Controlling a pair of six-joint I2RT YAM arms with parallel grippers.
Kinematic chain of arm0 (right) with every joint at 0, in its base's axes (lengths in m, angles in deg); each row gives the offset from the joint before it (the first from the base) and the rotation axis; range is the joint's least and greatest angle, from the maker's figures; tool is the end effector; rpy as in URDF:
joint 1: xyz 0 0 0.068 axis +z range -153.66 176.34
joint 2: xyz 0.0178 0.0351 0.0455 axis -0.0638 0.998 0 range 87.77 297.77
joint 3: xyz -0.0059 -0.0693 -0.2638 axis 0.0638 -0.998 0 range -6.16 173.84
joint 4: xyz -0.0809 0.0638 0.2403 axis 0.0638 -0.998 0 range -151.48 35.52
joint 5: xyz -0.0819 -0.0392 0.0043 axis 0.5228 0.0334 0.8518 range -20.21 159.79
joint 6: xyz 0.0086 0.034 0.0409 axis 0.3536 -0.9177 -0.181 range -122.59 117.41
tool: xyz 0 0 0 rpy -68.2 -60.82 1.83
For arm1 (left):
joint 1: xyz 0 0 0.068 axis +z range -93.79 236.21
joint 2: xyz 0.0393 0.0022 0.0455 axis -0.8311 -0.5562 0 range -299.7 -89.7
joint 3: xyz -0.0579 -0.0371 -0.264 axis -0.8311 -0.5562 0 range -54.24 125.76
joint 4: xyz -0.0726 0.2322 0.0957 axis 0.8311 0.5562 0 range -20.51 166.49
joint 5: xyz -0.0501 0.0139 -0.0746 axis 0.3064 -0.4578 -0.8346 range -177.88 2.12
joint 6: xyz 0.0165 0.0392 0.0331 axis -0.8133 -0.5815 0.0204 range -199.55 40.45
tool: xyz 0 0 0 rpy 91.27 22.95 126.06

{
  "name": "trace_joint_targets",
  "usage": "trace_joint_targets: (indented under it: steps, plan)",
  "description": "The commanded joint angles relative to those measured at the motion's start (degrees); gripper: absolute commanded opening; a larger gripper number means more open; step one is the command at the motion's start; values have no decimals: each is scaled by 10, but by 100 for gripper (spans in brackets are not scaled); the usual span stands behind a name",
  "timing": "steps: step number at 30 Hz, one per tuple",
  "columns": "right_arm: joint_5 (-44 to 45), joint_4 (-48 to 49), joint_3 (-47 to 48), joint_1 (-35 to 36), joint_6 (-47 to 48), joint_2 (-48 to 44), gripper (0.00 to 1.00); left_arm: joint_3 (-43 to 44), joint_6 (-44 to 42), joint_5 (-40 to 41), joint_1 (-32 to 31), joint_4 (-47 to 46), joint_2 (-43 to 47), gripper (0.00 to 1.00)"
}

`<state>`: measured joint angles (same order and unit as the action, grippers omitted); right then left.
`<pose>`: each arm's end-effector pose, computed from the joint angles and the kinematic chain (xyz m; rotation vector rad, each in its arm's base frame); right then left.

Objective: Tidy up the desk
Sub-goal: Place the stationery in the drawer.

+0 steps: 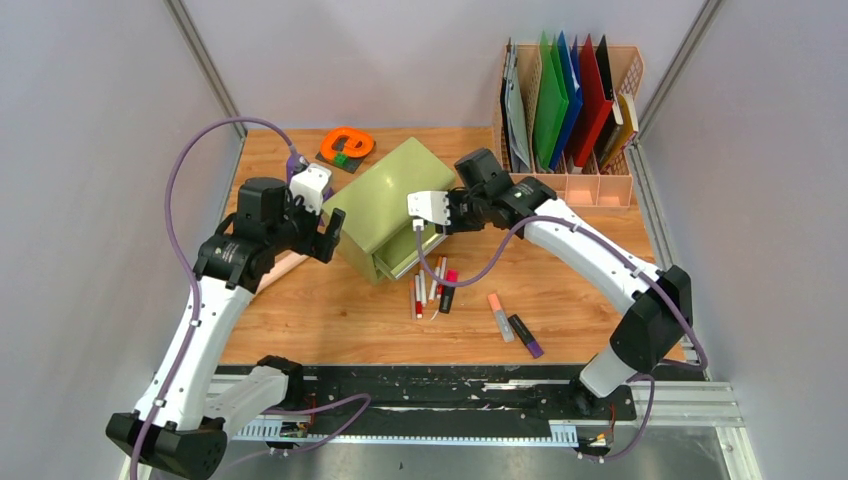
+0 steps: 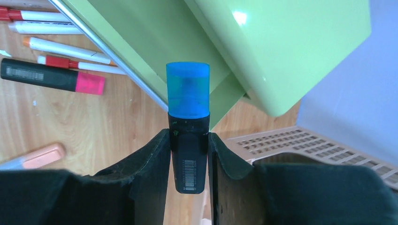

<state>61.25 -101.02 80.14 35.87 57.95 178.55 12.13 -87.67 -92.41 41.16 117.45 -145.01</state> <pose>0.2598 0.2213 0.3333 -1.9167 1.5223 0.0216 0.1791 -0.0510 0.3708 0.4881 2.1625 -0.1545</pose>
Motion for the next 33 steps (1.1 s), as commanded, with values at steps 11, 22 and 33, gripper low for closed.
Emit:
trace_joint_targets:
  steps: [11,22,33]
  plan:
    - [75,56,28,55,157,66,6,-18,-12,-12,17,-32,18,100]
    - [123,98,39,70,147,74,60,-21,-9,-22,30,-34,27,100]
    - [112,94,-26,62,-24,-44,67,-15,-10,-17,30,-34,24,100]
